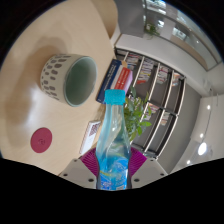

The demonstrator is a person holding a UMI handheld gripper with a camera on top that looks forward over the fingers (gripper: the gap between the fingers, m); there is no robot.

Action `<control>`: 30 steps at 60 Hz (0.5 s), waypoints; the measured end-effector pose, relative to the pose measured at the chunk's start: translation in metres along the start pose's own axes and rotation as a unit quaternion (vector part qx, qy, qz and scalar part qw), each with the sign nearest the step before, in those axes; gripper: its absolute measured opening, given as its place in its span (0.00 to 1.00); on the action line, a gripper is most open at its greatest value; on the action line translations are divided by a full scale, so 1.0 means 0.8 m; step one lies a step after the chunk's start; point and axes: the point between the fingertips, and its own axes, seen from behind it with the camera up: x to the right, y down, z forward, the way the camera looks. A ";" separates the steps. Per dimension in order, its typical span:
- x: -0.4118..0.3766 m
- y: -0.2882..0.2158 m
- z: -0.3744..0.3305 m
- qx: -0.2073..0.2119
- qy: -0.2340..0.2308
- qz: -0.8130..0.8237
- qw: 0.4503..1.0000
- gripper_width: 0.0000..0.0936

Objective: Pour water

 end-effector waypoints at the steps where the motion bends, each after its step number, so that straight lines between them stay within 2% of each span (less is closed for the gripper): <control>1: 0.000 -0.003 0.000 0.000 0.002 -0.016 1.000 0.37; 15: -0.006 -0.031 0.009 0.001 0.019 -0.186 0.982 0.38; 21: -0.011 -0.028 0.012 -0.014 0.017 -0.196 0.980 0.38; 30: -0.006 -0.031 0.012 -0.005 0.015 -0.131 0.991 0.37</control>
